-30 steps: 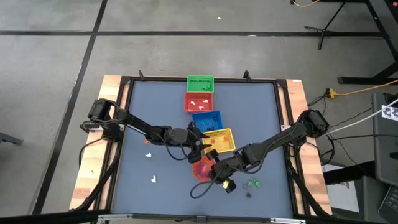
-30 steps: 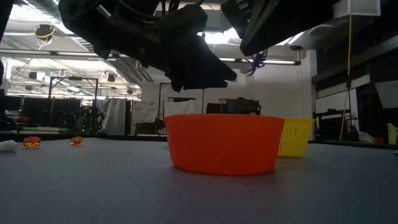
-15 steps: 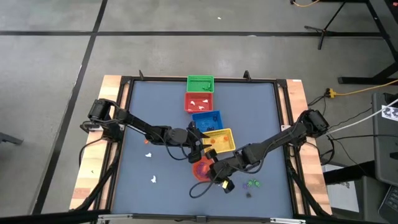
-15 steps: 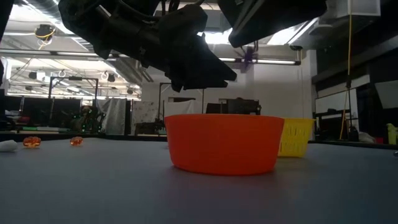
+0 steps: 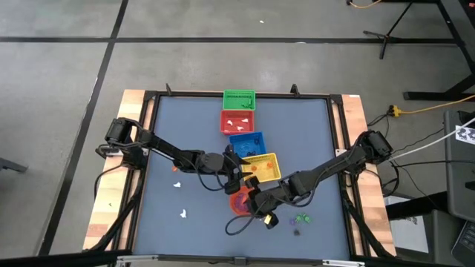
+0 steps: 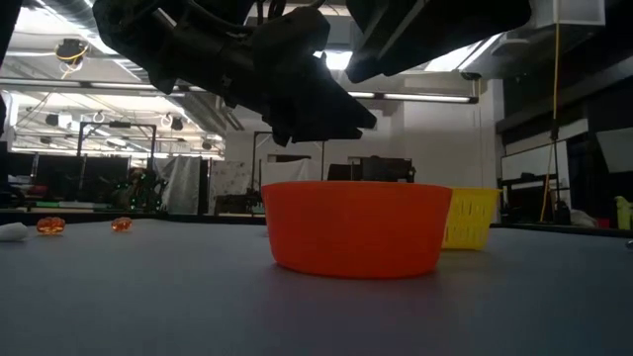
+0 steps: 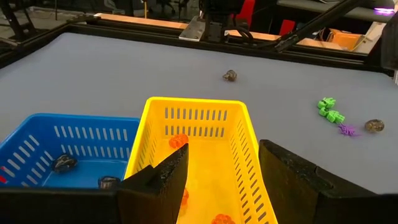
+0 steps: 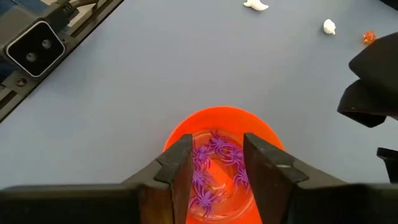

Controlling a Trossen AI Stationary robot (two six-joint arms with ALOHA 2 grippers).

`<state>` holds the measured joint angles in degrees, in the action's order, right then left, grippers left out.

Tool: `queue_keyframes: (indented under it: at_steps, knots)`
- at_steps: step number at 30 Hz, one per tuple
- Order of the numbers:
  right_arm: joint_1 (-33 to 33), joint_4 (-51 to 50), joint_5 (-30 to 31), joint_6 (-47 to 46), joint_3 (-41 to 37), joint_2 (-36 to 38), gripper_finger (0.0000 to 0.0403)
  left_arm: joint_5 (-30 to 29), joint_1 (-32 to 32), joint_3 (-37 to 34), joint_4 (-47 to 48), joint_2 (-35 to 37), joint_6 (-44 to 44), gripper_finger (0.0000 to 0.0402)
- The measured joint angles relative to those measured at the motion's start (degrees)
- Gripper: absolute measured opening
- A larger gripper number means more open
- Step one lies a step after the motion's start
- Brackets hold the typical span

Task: Sort Halloween decoration
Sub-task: Put the pumpkin into the yellow bin

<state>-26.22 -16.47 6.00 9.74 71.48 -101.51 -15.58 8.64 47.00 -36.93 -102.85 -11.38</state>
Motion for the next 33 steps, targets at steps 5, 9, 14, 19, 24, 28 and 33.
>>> queue_keyframes:
  at_steps: [5,9,14,19,24,28,33]
  knots:
    - [0.00,-0.04,0.00,-0.01,0.00,0.00,0.0142,0.01,0.00,-0.02,1.25,1.22,3.03,0.0179]
    - [0.00,-0.36,0.00,-0.45,0.00,0.00,0.0141,0.00,-0.31,-0.02,6.95,5.76,4.51,0.0179]
    - [0.00,-0.68,0.00,-2.16,0.00,0.00,0.0141,0.01,-1.06,-0.02,19.69,14.69,4.48,0.0179]
    - [0.00,-1.14,0.00,-2.24,0.00,0.13,0.0141,-0.04,-2.39,-0.02,32.67,24.58,3.55,0.0179]
    - [-0.09,-1.80,-0.04,-4.42,0.00,3.00,0.0141,-0.31,-4.51,-0.02,45.88,32.88,-0.95,0.0179]
    - [-0.04,-6.62,0.00,-7.12,0.02,7.16,0.0141,-0.35,-6.44,-0.02,55.07,36.79,-4.53,0.0179]
    - [-0.02,-14.78,0.01,-9.60,0.05,12.07,0.0140,-0.37,-8.35,-0.02,65.48,37.38,-9.40,0.0179]
